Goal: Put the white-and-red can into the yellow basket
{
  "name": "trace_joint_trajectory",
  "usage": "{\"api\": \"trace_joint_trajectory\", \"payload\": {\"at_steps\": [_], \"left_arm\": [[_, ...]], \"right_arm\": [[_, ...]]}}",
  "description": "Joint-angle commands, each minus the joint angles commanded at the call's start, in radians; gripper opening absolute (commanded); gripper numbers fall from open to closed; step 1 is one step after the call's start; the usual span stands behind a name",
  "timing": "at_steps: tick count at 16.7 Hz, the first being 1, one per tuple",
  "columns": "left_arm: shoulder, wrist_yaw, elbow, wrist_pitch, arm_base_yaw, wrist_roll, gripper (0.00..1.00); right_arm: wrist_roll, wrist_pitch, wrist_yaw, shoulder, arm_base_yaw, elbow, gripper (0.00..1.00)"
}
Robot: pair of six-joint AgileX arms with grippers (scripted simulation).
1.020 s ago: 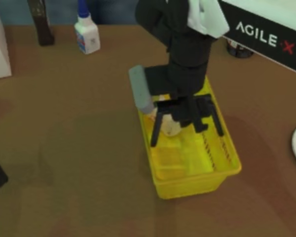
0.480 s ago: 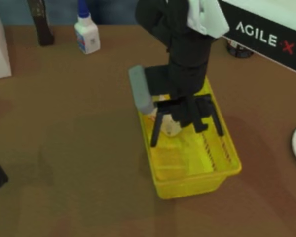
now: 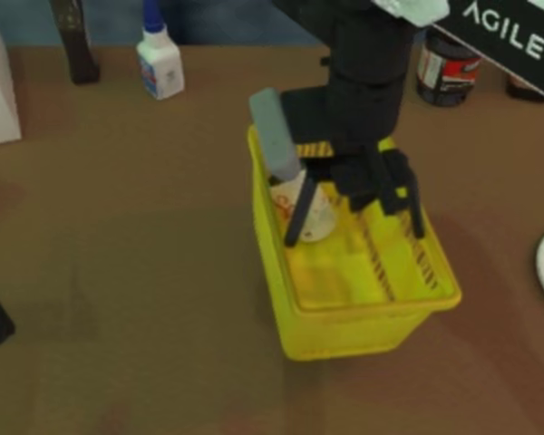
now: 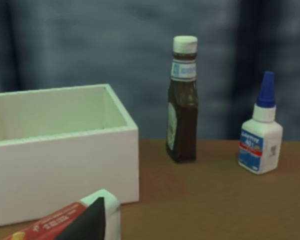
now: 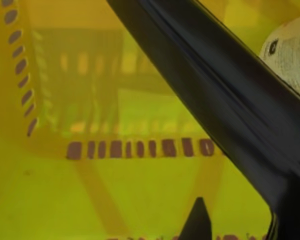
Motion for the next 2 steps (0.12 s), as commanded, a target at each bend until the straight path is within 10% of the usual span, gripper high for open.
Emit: {"api": "trace_joint_trajectory", "payload": {"at_steps": [2], "left_arm": [[0.000, 0.000, 0.000, 0.000, 0.000, 0.000, 1.00]], "right_arm": [[-0.004, -0.016, 0.000, -0.004, -0.003, 0.015, 0.00]]}}
